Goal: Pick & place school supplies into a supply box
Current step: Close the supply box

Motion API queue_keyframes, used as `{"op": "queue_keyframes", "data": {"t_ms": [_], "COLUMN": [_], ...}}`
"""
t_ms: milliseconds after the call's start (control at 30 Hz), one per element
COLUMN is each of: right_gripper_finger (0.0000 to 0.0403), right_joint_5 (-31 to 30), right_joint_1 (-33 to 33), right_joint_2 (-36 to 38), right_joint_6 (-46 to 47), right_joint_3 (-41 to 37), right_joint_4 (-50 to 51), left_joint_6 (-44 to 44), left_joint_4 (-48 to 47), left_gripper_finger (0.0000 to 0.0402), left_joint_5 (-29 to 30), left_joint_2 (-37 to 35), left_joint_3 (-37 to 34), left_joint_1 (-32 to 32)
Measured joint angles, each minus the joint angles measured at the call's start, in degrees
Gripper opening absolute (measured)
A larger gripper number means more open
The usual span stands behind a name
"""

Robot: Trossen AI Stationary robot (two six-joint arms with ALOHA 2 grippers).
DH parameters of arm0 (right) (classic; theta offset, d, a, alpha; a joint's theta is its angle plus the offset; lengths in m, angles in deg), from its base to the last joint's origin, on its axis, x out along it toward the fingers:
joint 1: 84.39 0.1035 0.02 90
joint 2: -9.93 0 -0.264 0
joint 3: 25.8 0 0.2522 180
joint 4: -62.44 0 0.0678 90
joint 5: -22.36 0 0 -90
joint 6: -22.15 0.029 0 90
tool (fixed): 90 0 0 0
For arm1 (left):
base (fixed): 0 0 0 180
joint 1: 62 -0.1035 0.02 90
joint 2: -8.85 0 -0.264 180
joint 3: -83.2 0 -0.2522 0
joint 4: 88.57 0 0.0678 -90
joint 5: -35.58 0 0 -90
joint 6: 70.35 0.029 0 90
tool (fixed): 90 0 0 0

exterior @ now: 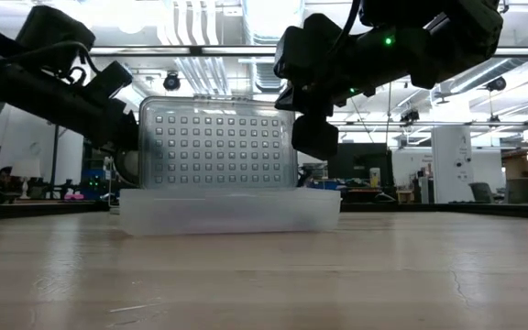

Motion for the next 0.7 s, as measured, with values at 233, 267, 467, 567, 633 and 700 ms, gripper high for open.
{"op": "queue_keyframes", "data": {"t_ms": [233, 267, 467, 567, 633, 700], "right_gripper_finger": [0.0024, 0.0031, 0.0085, 0.0109, 0.0121, 0.0131], "right_joint_5": [0.0, 0.0, 0.0, 0.0, 0.3, 1.0], "right_joint_1": [0.1, 0.3, 1.1, 1.7, 2.3, 2.7], "right_joint_2": [0.0, 0.0, 0.0, 0.0, 0.0, 0.0], "right_joint_6": [0.2, 0.1, -0.5, -0.8, -0.9, -0.9], "right_joint_3": [0.0, 0.0, 0.0, 0.0, 0.0, 0.0], "right_joint_4": [0.4, 0.4, 0.3, 0.2, 0.3, 0.2], "left_joint_6": [0.0, 0.0, 0.0, 0.0, 0.0, 0.0], "left_joint_4": [0.1, 0.0, 0.1, 0.0, 0.0, 0.0], "left_gripper_finger": [0.0086, 0.0086, 0.0086, 0.0086, 0.0086, 0.0086], "left_joint_5": [-2.4, -2.4, -2.4, -2.4, -2.4, -2.4], "left_joint_2": [1.0, 1.0, 1.0, 1.0, 1.0, 1.0], "left_joint_3": [1.5, 1.5, 1.4, 1.3, 1.3, 1.3], "left_joint_1": [0.0, 0.0, 0.0, 0.0, 0.0, 0.0]}}
